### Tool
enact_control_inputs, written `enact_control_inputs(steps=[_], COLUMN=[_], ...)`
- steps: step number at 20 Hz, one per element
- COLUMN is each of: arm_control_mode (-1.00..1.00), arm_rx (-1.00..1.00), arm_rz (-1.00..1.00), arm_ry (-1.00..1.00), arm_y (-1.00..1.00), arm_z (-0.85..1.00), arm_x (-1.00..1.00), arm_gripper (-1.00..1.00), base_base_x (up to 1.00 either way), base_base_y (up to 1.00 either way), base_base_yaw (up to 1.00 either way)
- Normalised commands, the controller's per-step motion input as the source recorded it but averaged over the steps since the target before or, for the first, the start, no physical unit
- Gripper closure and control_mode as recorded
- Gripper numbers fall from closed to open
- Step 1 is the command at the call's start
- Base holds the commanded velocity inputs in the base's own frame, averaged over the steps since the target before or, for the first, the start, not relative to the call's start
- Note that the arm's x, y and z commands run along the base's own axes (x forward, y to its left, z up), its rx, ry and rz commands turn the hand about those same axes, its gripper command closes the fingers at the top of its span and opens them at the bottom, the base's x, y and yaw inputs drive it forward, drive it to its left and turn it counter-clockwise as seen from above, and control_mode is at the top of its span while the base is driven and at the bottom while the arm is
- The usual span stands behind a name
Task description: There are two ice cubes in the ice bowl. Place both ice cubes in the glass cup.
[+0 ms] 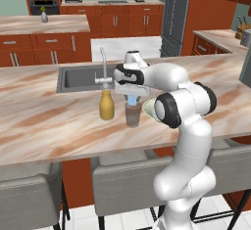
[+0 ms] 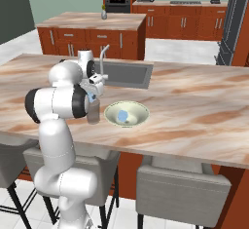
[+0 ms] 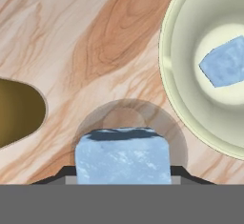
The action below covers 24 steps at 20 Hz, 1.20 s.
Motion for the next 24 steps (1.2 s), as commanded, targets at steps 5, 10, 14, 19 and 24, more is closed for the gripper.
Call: enact_control_inputs(steps=[5,10,14,19,24], arm_control_mode=[-1.00,-1.00,-1.00,-1.00,-1.00], arm_rx=[0.00,0.00,0.00,0.00,0.00], arm_rz=[0.00,0.00,0.00,0.00,0.00], arm_ry=[0.00,0.00,0.00,0.00,0.00], arm_y=[-0.01,0.00,0.00,0.00,0.00], arm_z=[-0.07,-0.04,-0.06,-0.04,-0.01], arm_x=[0.00,0.09,0.13,0.11,0.02], arm_gripper=[1.00,1.00,1.00,1.00,-1.00], base_base_x=[0.00,0.00,0.00,0.00,0.00], base_base_y=[0.00,0.00,0.00,0.00,0.00], base_base_yaw=[0.00,0.00,0.00,0.00,0.00])
